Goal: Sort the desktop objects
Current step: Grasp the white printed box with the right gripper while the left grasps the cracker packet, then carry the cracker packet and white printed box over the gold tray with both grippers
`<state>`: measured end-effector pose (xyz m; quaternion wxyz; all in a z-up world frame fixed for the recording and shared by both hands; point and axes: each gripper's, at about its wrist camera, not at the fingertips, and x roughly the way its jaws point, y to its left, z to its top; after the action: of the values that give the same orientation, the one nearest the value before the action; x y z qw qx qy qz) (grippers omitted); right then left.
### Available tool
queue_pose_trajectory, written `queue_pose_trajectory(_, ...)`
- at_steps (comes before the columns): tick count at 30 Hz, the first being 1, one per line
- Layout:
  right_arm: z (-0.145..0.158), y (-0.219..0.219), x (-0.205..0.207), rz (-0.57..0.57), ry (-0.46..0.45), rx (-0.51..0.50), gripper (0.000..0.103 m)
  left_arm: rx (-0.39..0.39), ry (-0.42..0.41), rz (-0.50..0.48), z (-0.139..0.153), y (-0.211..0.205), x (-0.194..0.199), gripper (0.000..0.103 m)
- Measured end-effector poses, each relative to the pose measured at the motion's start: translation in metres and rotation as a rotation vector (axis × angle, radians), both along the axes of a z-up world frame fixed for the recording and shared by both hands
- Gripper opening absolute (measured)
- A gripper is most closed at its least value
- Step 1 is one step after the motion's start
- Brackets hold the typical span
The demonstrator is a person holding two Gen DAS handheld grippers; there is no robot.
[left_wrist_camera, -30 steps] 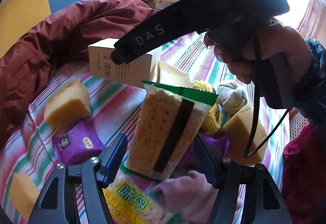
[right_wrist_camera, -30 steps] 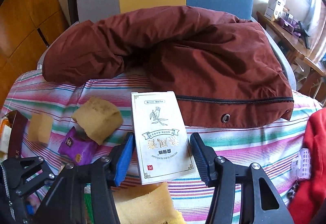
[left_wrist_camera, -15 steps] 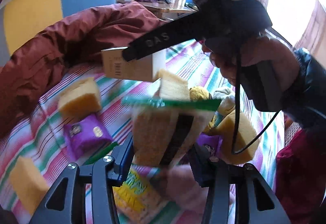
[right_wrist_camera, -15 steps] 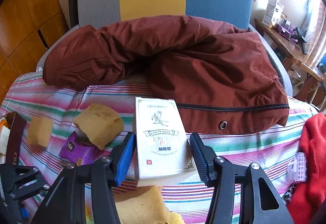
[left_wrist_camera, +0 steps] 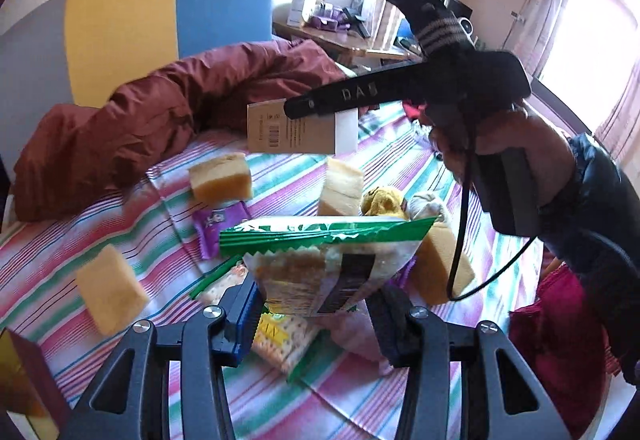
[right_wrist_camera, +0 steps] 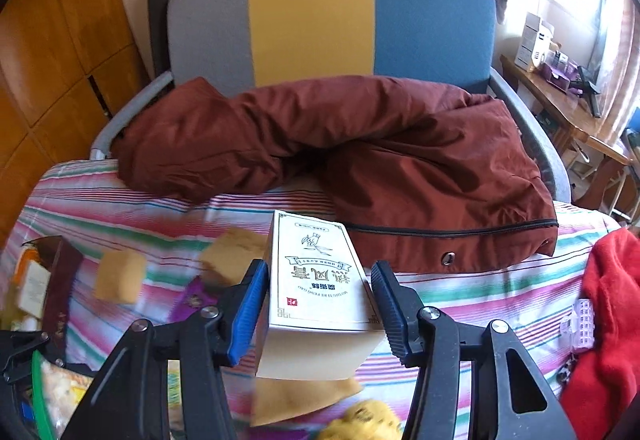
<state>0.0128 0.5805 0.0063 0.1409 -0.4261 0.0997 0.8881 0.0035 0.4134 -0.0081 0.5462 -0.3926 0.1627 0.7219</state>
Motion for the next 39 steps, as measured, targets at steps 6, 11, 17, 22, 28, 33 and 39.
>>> queue_pose_trajectory(6,0.015,-0.04,0.01,0.042,0.009,-0.005,0.054,0.027,0.004,0.044,0.018,-0.034,0.008,0.048)
queue_pose_trajectory(11,0.026,-0.078,0.016,0.09,0.029,-0.014,0.054,0.035,-0.001,0.095,0.028,-0.069,0.015,0.048)
queue_pose_trajectory(17,0.042,-0.134,0.011,0.179,0.043,-0.012,0.029,0.054,-0.019,0.181,0.034,-0.121,0.017,0.048)
queue_pose_trajectory(22,0.035,-0.178,-0.001,0.249,0.008,0.009,0.029,0.063,-0.025,0.257,0.032,-0.16,0.012,0.048)
queue_pose_trajectory(28,0.03,-0.167,-0.001,0.165,-0.043,0.04,0.03,0.066,-0.038,0.318,0.025,-0.196,0.003,0.048)
queue_pose_trajectory(33,0.016,-0.117,0.007,0.038,-0.13,0.053,0.058,0.08,-0.066,0.336,0.02,-0.207,-0.001,0.048)
queue_pose_trajectory(39,-0.022,-0.09,0.001,-0.052,-0.226,0.043,0.082,0.077,-0.081,0.333,0.016,-0.204,-0.002,0.048)
